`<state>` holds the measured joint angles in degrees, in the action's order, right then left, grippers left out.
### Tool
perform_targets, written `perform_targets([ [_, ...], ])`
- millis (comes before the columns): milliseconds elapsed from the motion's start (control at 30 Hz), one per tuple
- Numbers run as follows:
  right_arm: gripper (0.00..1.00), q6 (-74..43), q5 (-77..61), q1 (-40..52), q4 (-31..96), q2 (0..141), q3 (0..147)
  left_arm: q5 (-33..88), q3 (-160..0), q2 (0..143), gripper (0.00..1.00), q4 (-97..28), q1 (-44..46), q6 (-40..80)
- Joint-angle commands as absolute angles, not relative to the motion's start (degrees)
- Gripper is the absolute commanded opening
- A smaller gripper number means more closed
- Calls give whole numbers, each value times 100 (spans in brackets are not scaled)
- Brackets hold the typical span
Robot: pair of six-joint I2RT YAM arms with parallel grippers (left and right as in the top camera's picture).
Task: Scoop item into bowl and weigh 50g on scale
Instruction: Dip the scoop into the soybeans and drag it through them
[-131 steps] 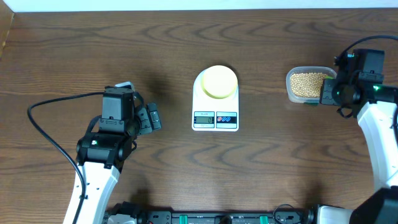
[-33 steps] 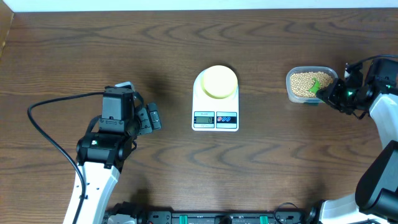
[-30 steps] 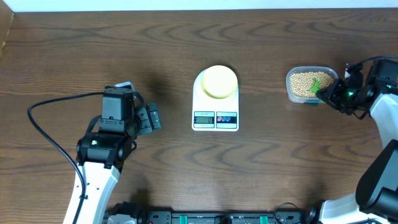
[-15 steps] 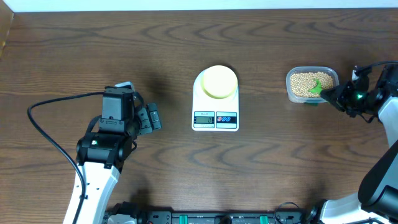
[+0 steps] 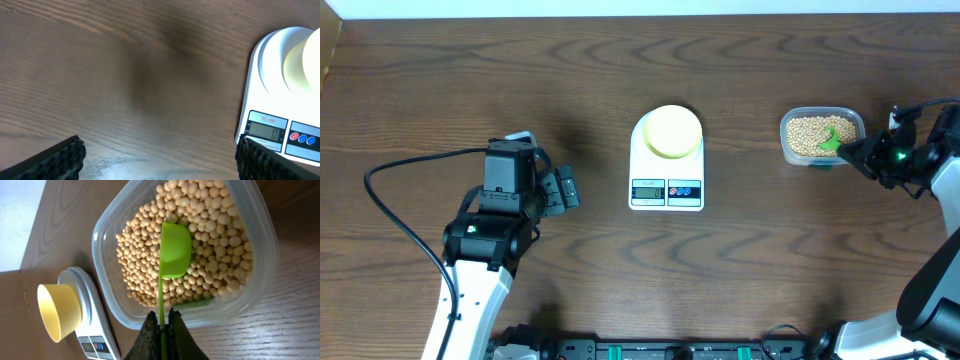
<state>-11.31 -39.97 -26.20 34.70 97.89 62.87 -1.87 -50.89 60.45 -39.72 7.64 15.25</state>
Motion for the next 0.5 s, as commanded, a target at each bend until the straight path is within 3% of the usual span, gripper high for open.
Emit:
perform_targets([
  [0,1,-1000,-4235,-2681,3365,9859,6149,-261,-5100,6060,98,-3986,740,1533],
  [467,1,-1186,-5037,-2840,2762,9859,5802,-261,-5100,6060,98,-3986,740,1533],
])
